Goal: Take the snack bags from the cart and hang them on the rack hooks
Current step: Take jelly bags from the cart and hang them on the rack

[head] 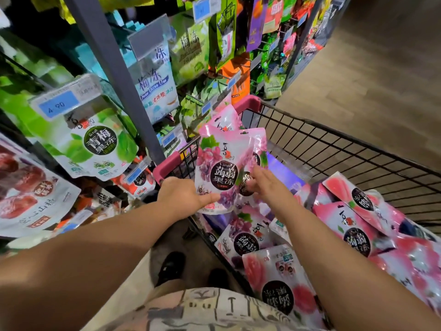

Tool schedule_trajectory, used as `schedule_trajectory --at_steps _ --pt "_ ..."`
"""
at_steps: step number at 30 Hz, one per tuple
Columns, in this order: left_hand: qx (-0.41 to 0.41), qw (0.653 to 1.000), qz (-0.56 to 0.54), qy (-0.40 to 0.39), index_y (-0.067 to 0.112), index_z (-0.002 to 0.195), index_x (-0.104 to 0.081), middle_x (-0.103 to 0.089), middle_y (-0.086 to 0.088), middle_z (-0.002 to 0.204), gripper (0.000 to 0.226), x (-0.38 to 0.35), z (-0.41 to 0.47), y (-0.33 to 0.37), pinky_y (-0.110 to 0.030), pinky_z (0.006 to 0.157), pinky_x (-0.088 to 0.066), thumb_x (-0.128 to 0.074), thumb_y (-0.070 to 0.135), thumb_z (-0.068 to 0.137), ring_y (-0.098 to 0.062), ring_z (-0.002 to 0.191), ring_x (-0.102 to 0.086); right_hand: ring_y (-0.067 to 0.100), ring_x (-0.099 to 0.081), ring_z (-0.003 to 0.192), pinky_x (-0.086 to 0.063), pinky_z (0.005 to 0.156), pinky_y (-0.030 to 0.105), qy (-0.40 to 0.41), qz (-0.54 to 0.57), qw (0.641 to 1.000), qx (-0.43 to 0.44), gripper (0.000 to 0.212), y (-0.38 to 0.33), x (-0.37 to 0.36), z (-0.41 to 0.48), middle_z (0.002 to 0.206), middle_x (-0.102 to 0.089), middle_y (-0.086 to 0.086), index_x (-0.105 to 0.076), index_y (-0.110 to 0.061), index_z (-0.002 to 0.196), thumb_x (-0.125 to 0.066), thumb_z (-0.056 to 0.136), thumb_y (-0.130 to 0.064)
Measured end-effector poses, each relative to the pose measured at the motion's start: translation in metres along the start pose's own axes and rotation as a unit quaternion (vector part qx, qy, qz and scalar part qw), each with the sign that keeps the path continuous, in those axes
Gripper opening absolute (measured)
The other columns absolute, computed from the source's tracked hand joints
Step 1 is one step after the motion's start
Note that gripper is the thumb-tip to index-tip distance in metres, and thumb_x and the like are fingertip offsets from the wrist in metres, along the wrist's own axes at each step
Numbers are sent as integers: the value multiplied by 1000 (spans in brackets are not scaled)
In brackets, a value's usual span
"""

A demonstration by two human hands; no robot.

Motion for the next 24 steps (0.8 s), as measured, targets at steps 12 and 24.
schedule_trajectory --at_steps 12,24 --pt "17 999 -27 23 17 44 -24 -30 3 43 71 8 -6 6 -31 62 -24 -38 76 80 -21 49 -42 22 -53 83 -40 69 26 -121 -512 847 -79 23 73 -1 -13 90 -60 2 -49 -23 76 -68 82 -34" --pt "22 999 -36 12 18 45 -23 -28 3 43 70 9 -8 4 -31 62 -25 -38 77 80 -18 47 -36 10 -53 53 -42 53 25 48 -268 962 -2 29 -37 66 -26 65 -57 -1 -57 -16 74 -83 74 -30"
Point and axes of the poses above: each hand's wrist, its own z-axis towards the middle knuckle, its own x-axis out of the back of the hand, y = z × x, the point moved 7 cm from there along z, towards the middle knuckle
